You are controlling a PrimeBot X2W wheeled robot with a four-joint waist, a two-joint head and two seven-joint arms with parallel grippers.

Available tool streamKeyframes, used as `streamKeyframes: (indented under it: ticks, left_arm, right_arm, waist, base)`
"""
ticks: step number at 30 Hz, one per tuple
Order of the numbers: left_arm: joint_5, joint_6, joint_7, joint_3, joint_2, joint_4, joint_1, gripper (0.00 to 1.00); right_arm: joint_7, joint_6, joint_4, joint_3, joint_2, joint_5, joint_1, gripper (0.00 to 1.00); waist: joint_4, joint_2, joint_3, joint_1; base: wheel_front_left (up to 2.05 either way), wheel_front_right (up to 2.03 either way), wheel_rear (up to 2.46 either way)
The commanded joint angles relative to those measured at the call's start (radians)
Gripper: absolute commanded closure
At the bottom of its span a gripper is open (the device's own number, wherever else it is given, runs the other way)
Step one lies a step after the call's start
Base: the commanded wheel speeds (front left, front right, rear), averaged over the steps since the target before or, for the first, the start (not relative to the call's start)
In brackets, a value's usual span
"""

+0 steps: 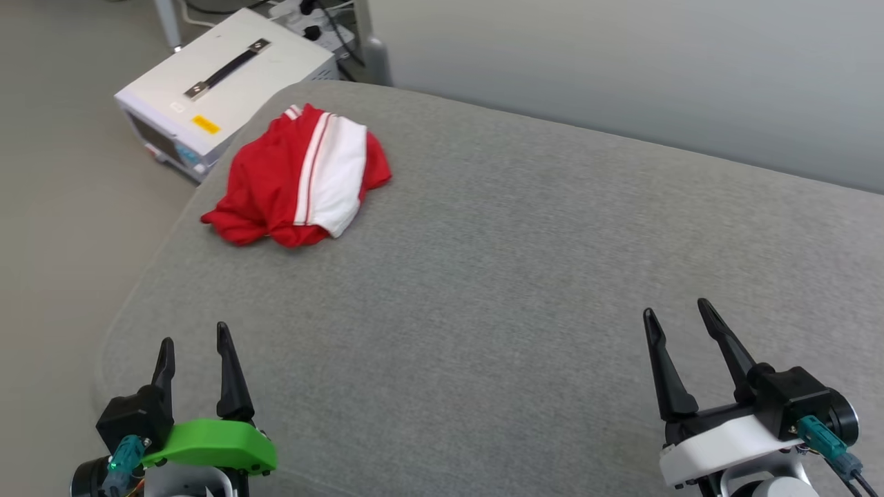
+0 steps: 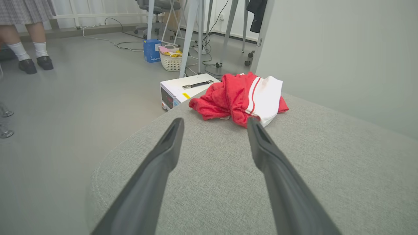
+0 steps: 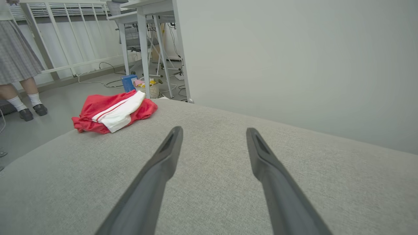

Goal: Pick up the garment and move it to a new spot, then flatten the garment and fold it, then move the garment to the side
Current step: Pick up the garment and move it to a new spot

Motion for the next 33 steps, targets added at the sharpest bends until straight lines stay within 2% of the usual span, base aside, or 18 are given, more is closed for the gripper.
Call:
streamKeyframes:
  ticks: [1, 7, 16, 19, 22, 27, 29, 33]
  left_arm:
    - [-0.012, 0.007, -0.010, 0.004, -0.003, 0.003, -0.009, 0.00]
    - [-0.021, 0.014, -0.022, 0.001, -0.004, 0.009, 0.000, 0.00]
    - [-0.031, 0.018, -0.041, 0.003, -0.004, 0.031, -0.003, 0.00]
    - [-0.011, -0.004, -0.041, 0.017, -0.004, 0.036, -0.040, 0.00]
    - [0.021, -0.054, -0.041, 0.041, 0.004, 0.048, -0.113, 0.00]
    - [0.033, -0.134, -0.041, 0.065, 0.061, 0.095, -0.278, 0.00]
    - [0.016, -0.163, -0.041, 0.053, 0.121, 0.149, -0.397, 0.00]
    - [-0.040, -0.176, -0.010, 0.031, 0.212, 0.231, -0.553, 0.00]
  right_arm:
    - [-0.010, -0.001, -0.008, 0.001, -0.004, -0.001, -0.011, 0.00]
    - [-0.022, -0.001, -0.007, 0.014, -0.006, 0.004, -0.005, 0.00]
    - [-0.040, -0.001, -0.008, 0.027, -0.012, 0.012, -0.004, 0.00]
    - [-0.040, -0.001, -0.008, 0.028, -0.017, 0.014, -0.009, 0.00]
    - [-0.040, -0.001, -0.013, 0.027, -0.028, 0.012, -0.019, 0.00]
    - [-0.040, -0.001, -0.029, 0.034, -0.056, 0.005, -0.055, 0.00]
    - [-0.040, -0.001, -0.042, 0.039, -0.078, -0.002, -0.083, 0.00]
    - [-0.040, -0.001, -0.058, 0.041, -0.106, -0.012, -0.115, 0.00]
  waist:
    - [0.064, 0.0000, 0.009, 0.0000]
    - [0.125, 0.0000, 0.008, 0.0000]
    - [0.162, 0.0000, 0.018, 0.0000]
    - [0.153, 0.0000, 0.028, 0.0000]
    - [0.141, 0.0000, 0.048, 0.0000]
    - [0.108, 0.0000, 0.110, 0.0000]
    - [0.078, 0.0000, 0.161, 0.0000]
    - [0.041, 0.0000, 0.222, 0.0000]
  base:
    - [0.00, 0.00, 0.00]
    - [0.00, 0.00, 0.00]
    - [0.00, 0.00, 0.00]
    - [0.00, 0.00, 0.00]
    - [0.00, 0.00, 0.00]
    - [0.00, 0.00, 0.00]
    - [0.00, 0.00, 0.00]
    - [0.00, 0.00, 0.00]
